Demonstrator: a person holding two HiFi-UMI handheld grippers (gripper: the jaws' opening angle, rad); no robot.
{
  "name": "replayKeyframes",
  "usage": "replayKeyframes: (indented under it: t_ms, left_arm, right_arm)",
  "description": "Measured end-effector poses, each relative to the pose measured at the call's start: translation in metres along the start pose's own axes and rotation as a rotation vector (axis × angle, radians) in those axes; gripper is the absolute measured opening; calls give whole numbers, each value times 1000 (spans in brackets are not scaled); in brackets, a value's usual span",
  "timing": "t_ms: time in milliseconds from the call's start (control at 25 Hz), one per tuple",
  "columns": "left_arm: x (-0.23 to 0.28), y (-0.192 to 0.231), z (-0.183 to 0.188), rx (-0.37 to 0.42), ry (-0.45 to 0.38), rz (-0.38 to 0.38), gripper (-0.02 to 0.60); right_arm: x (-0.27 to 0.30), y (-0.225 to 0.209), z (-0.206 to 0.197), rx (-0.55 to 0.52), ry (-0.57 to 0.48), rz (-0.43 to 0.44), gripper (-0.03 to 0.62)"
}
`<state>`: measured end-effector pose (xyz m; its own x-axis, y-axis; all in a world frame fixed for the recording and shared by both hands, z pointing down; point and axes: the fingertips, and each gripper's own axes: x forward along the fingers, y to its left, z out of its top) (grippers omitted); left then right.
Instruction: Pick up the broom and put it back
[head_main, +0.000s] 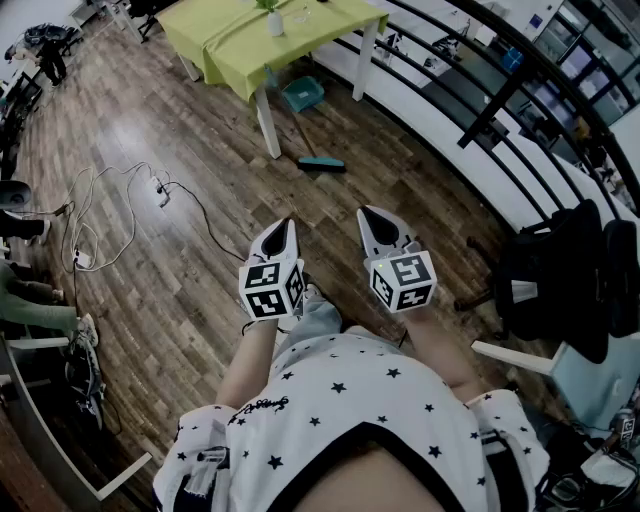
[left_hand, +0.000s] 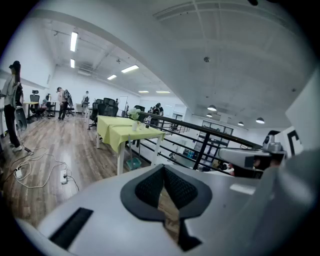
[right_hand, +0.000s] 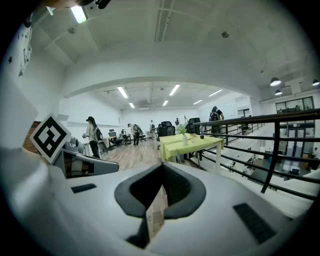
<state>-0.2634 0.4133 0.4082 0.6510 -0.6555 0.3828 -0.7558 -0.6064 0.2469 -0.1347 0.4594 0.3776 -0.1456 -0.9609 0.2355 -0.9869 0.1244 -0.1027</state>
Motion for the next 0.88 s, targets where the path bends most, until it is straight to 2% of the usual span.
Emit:
replayKeyframes:
  t_ms: [400,640,880]
  left_arm:
    - [-21,-26,-14,-8,-11,-35,11]
    - [-7,-14,-8,1,2,-36,11]
    - [23,-1,3,2,7,-48,11]
  right_arm:
    - [-25,5,-16,23,18,-5,-7]
    - [-6,9,-4,29,-10,37,-6]
    - [29,2,-3,15,8,39,-6]
